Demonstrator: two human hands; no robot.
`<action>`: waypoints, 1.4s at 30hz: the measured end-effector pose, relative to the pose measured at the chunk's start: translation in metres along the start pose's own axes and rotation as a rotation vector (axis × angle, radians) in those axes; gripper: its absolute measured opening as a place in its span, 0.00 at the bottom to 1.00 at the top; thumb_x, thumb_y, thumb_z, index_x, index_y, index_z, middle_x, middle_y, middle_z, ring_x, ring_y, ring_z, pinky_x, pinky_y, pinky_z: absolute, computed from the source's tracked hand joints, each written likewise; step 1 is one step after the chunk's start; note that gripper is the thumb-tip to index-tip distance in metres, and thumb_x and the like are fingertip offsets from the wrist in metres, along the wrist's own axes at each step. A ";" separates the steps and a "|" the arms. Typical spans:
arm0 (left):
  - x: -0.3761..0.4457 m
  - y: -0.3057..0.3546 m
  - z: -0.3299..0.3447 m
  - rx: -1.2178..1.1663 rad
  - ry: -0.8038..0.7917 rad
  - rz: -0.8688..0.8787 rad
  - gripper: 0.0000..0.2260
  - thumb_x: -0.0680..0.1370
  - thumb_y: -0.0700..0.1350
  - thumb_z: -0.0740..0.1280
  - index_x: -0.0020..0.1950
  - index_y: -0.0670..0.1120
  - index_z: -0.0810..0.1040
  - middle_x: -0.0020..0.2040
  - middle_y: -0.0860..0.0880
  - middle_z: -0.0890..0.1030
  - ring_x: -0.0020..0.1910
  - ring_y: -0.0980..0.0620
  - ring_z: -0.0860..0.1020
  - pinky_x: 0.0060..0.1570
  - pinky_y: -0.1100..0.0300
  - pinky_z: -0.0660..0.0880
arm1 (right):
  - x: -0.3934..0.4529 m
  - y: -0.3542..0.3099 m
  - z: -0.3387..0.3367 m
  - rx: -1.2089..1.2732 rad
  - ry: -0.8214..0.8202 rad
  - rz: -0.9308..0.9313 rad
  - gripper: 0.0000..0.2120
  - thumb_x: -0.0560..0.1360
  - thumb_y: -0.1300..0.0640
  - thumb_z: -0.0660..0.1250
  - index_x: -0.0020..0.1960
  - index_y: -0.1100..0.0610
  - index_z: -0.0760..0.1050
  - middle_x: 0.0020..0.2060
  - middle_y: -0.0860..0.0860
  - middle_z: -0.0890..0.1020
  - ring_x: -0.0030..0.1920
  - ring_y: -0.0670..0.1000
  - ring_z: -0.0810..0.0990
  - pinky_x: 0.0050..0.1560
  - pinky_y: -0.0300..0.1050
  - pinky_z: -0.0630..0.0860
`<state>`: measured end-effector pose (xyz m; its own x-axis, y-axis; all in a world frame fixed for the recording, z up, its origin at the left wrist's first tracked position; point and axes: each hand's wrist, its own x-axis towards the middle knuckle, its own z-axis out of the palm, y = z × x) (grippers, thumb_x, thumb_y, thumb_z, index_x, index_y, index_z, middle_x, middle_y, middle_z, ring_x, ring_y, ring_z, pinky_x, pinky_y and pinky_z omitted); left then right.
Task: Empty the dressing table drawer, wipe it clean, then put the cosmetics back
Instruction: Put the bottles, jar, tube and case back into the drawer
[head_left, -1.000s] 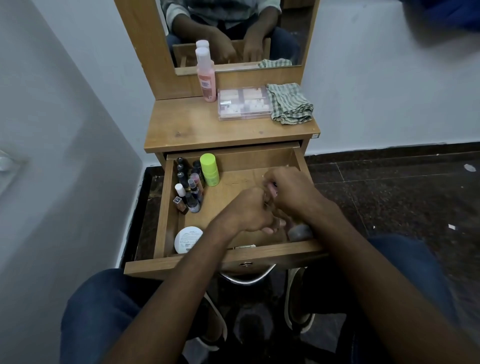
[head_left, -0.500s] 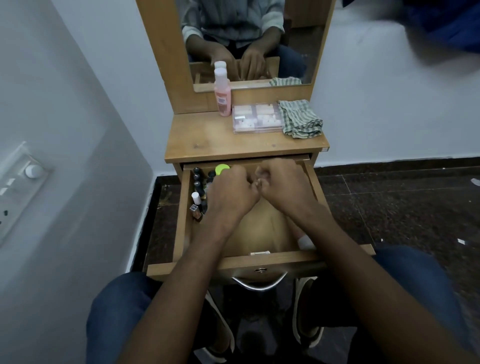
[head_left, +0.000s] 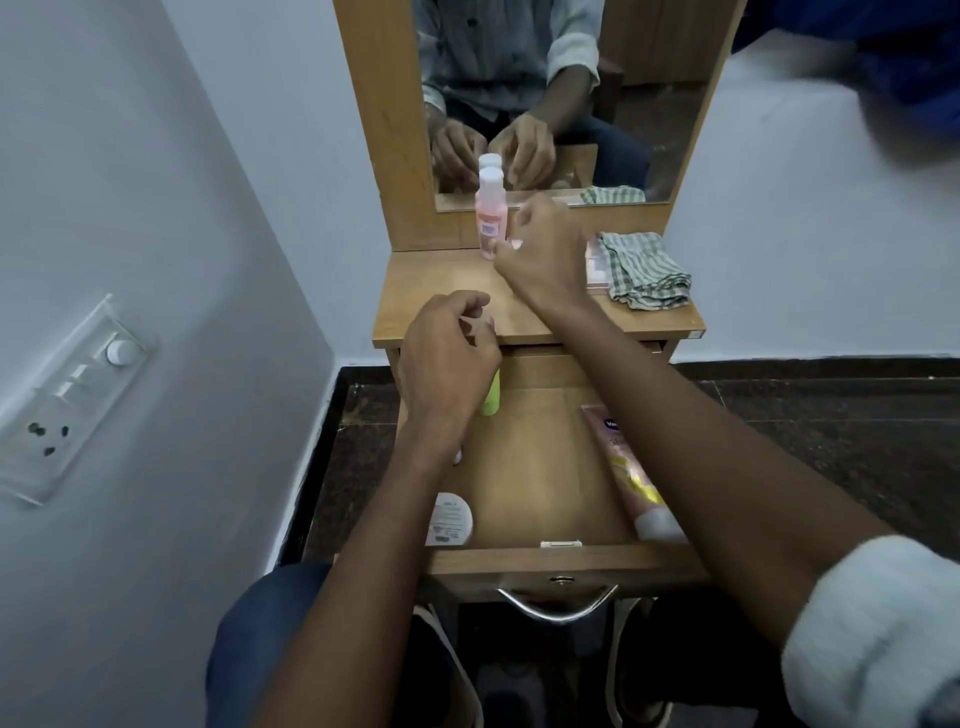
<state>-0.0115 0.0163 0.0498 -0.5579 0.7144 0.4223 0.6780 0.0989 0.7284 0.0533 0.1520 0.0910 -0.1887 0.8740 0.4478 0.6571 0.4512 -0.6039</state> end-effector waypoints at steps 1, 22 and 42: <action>0.001 0.000 0.001 -0.029 0.001 -0.010 0.13 0.78 0.47 0.70 0.62 0.52 0.84 0.55 0.56 0.85 0.50 0.56 0.83 0.53 0.52 0.82 | 0.006 -0.003 0.005 -0.006 -0.010 0.002 0.18 0.72 0.50 0.78 0.55 0.56 0.77 0.51 0.52 0.79 0.50 0.50 0.76 0.41 0.39 0.66; 0.015 -0.018 -0.011 -0.099 0.234 -0.178 0.10 0.76 0.47 0.70 0.55 0.54 0.85 0.57 0.61 0.81 0.55 0.54 0.81 0.59 0.52 0.78 | 0.021 -0.027 0.069 -0.415 -0.119 -0.686 0.16 0.67 0.62 0.75 0.54 0.53 0.83 0.53 0.55 0.81 0.52 0.58 0.78 0.46 0.51 0.70; 0.017 -0.030 -0.027 -0.074 0.098 -0.197 0.12 0.77 0.47 0.70 0.58 0.55 0.86 0.58 0.57 0.86 0.59 0.54 0.82 0.69 0.44 0.73 | -0.016 -0.036 0.040 -0.169 -0.298 -0.326 0.13 0.74 0.67 0.71 0.56 0.57 0.84 0.55 0.55 0.84 0.58 0.58 0.80 0.53 0.51 0.79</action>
<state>-0.0535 0.0069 0.0496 -0.7222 0.6152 0.3161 0.5168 0.1762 0.8378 0.0040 0.1291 0.0792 -0.5901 0.7165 0.3721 0.6339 0.6966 -0.3361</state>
